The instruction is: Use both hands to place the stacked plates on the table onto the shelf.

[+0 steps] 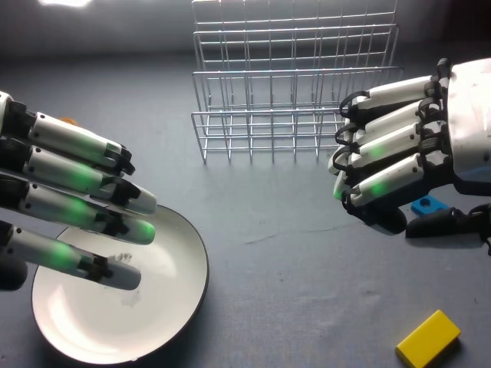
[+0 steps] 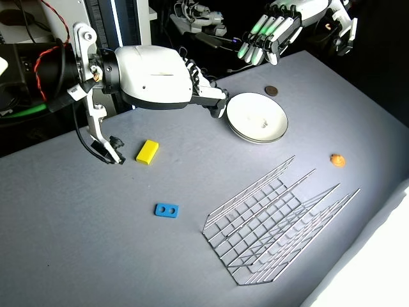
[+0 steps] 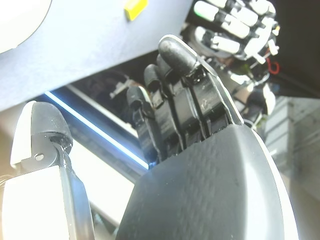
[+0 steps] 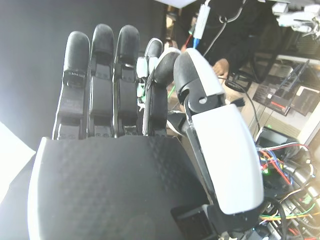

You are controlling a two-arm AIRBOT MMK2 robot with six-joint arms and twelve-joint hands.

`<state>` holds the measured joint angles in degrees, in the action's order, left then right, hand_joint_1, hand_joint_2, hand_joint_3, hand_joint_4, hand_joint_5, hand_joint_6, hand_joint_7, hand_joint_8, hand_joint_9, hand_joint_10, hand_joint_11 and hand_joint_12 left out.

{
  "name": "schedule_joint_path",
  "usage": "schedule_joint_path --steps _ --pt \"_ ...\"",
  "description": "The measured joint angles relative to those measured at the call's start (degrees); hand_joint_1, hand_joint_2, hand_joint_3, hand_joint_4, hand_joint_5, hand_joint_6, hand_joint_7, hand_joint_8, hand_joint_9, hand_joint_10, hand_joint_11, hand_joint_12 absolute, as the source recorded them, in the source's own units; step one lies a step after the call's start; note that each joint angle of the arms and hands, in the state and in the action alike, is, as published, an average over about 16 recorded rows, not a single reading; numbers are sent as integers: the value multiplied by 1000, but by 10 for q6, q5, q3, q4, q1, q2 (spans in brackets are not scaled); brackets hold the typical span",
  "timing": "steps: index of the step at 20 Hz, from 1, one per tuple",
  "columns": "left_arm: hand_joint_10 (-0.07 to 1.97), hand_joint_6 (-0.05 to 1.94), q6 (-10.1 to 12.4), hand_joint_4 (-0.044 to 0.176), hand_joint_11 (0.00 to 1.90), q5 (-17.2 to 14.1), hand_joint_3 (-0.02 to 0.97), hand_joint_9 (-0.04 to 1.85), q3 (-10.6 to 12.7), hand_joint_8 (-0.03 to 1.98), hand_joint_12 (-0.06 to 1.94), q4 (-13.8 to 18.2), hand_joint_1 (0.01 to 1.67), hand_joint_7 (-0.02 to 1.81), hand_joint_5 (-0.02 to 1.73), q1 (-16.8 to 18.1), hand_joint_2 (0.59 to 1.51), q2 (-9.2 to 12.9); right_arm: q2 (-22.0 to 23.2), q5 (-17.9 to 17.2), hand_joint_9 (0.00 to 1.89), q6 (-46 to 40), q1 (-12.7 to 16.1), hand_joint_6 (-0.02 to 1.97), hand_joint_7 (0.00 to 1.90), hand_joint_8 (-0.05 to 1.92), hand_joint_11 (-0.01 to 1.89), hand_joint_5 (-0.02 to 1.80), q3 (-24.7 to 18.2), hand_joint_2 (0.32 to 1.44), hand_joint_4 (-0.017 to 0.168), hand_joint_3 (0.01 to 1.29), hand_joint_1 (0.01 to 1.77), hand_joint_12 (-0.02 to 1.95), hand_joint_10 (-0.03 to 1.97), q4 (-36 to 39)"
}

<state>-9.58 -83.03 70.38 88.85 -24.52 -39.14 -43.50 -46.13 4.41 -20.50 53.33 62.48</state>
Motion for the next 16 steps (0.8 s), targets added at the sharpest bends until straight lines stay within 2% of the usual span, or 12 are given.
schedule_joint_path --steps 4,8,11,13,16 --pt "77 8 -1 16 99 0 10 136 4 2 387 0 256 213 240 -2 1100 0 -4 0 107 2 1 580 125 120 40 128 1 1183 26 43 216 339 72 1" --pt "60 7 -3 13 81 1 7 119 7 -1 288 -3 195 190 218 -4 1110 0 -9 1 85 5 0 435 98 94 32 100 1 1175 19 38 166 252 55 2" --pt "7 6 -6 2 32 1 4 69 11 -4 70 -8 58 128 160 -5 1129 0 -16 2 24 9 -2 176 30 20 13 31 2 1148 -1 36 59 72 7 4" --pt "9 3 -8 4 27 1 -5 67 13 -11 7 -11 22 123 157 -6 1136 0 -21 5 16 10 -3 43 18 13 10 19 2 1151 -2 25 29 7 3 5" --pt "10 3 -12 4 25 3 -2 72 14 -7 6 -15 23 132 162 -8 1139 0 -28 9 19 10 -4 22 20 19 10 21 2 1151 -1 24 32 3 5 6"
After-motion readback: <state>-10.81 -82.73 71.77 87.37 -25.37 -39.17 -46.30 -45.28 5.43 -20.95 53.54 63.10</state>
